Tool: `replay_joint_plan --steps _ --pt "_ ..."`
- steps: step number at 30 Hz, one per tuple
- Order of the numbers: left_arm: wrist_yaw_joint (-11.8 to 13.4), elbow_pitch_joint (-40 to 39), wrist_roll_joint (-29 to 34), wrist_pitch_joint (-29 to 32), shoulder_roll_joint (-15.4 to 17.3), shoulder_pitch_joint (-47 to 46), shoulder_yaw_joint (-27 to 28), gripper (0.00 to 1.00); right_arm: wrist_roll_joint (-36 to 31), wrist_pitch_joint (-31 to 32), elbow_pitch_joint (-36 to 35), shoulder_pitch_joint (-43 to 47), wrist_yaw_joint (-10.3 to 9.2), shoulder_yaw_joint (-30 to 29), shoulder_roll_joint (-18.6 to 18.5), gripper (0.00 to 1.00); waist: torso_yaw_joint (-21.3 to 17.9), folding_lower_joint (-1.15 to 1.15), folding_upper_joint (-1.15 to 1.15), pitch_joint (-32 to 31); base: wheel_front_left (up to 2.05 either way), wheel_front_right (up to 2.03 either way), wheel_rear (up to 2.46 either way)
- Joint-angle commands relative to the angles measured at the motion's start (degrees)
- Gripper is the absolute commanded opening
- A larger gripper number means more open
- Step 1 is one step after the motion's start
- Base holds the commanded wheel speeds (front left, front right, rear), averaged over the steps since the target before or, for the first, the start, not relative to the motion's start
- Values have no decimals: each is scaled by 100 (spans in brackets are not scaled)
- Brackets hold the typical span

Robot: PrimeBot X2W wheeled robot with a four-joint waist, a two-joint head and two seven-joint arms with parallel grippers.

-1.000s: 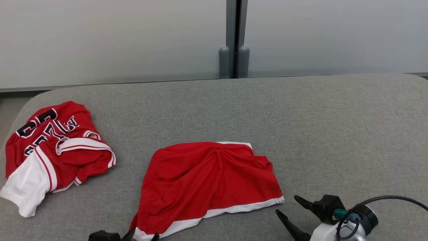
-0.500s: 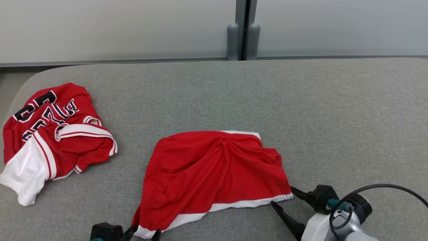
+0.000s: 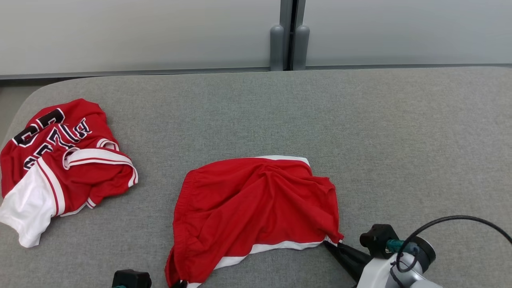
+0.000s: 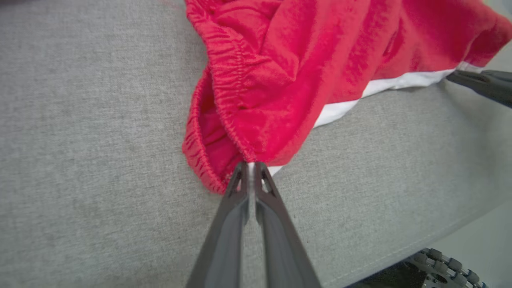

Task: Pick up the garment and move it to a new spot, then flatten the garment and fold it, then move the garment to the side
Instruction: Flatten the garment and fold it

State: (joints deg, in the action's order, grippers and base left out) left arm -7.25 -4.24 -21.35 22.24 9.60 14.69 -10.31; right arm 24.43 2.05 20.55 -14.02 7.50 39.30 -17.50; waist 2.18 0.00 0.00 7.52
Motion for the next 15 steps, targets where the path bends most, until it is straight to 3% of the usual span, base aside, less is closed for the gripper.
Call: replay_joint_plan --steps 1,7,15 --pt "-11 -40 -100 25 18 -1 19 0 151 29 -112 -62 -1 17 -94 0 -33 0 0 -36 0 0 0" --pt "-7 -768 -831 148 -39 45 297 0 1126 287 -1081 152 -1 -297 -495 0 -216 0 0 -149 0 0 0" --pt "51 -2720 -1656 666 85 -363 658 0 2495 1317 -3243 539 0 -1641 -1339 0 -530 0 0 -35 0 0 0"
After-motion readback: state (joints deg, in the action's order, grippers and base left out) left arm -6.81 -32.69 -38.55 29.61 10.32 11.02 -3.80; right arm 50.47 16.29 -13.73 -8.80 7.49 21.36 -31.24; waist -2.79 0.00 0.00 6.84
